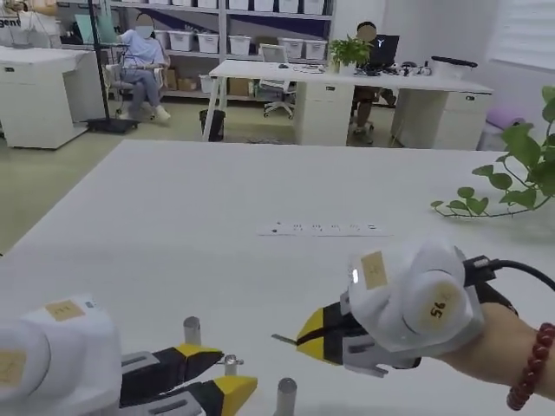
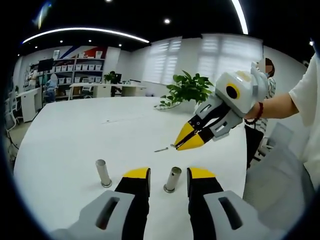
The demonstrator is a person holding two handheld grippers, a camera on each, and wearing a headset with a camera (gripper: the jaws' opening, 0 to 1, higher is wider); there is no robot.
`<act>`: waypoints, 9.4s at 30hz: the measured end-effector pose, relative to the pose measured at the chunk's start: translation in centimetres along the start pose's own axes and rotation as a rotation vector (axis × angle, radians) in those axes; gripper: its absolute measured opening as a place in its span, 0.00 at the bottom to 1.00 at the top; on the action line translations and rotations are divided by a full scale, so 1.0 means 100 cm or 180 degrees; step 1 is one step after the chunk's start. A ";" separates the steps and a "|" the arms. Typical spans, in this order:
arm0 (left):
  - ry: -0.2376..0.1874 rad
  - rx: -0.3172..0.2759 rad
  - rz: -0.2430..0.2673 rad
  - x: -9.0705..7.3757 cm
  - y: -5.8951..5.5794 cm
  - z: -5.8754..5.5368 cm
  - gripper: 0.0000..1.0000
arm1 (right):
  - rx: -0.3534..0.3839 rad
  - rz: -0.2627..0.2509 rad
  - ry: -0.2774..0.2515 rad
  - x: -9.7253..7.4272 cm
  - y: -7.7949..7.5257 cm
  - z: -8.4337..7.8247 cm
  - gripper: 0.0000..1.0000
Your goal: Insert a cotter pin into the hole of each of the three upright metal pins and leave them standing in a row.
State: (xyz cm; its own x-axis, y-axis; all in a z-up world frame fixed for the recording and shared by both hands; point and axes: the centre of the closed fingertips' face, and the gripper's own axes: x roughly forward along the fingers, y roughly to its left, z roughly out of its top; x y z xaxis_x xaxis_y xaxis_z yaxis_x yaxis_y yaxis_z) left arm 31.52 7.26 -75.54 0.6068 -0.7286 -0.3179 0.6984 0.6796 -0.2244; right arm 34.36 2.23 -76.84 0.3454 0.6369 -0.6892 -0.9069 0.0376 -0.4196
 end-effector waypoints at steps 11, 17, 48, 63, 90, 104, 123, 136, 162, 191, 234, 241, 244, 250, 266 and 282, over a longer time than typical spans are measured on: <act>0.0053 -0.0225 -0.0081 0.007 -0.004 0.001 0.20 | -0.0217 0.0064 -0.0001 0.005 0.014 0.010 0.02; 0.0063 -0.0362 -0.0153 0.011 -0.009 -0.001 0.16 | -0.0356 0.0056 -0.0022 0.009 0.021 0.018 0.02; 0.0027 -0.0439 -0.0107 0.014 -0.009 -0.002 0.01 | -0.0578 0.0059 -0.0036 0.013 0.029 0.030 0.02; -0.0012 -0.0319 -0.0108 0.012 -0.009 0.001 0.01 | -0.0049 0.0075 -0.0255 0.011 0.025 0.034 0.07; -0.0073 0.0539 -0.0560 -0.003 -0.033 -0.001 0.01 | 0.1913 0.0980 -0.0948 -0.014 0.037 0.025 0.18; -0.0110 0.0701 -0.0986 -0.006 -0.059 -0.005 0.01 | 0.1936 0.1637 -0.1003 -0.021 0.071 0.027 0.17; -0.0068 0.0801 -0.1243 -0.012 -0.072 -0.010 0.01 | 0.1930 0.1896 -0.1020 -0.023 0.085 0.030 0.07; -0.0010 0.0854 -0.1222 -0.010 -0.069 -0.015 0.02 | 0.1476 0.1816 -0.0916 -0.024 0.088 0.029 0.03; 0.0089 0.0650 -0.0624 0.014 -0.039 -0.033 0.19 | 0.0883 0.1364 -0.0357 -0.018 0.065 -0.012 0.02; 0.0216 0.0503 -0.0103 0.056 -0.009 -0.047 0.22 | 0.0636 0.1150 0.0105 -0.002 0.044 -0.060 0.02; 0.0316 0.0519 -0.0175 0.076 -0.009 -0.057 0.12 | 0.0487 0.1074 0.0127 0.006 0.031 -0.062 0.02; 0.0305 0.0497 -0.0204 0.077 -0.011 -0.057 0.12 | 0.0465 0.1080 0.0099 0.010 0.032 -0.058 0.03; 0.0304 0.0481 -0.0212 0.077 -0.011 -0.057 0.12 | 0.0453 0.1109 0.0083 0.011 0.034 -0.055 0.03; 0.0294 0.0453 -0.0218 0.077 -0.011 -0.057 0.12 | 0.0432 0.1120 0.0087 0.014 0.035 -0.052 0.03; 0.0253 0.0121 -0.0230 0.078 -0.010 -0.062 0.13 | 0.0526 0.1114 0.0042 0.018 0.040 -0.040 0.03; 0.0251 0.0017 -0.0219 0.079 -0.010 -0.063 0.13 | 0.0819 0.1067 0.0052 0.018 0.041 -0.041 0.12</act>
State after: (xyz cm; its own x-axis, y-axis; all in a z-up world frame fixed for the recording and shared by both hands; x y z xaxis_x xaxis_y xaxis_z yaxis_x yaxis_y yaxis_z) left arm 33.30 1.37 -83.61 0.5257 -0.7643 -0.3735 0.7396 0.6276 -0.2433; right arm 32.31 0.39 -82.21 0.0229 0.6343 -0.7727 -0.9997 0.0227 -0.0109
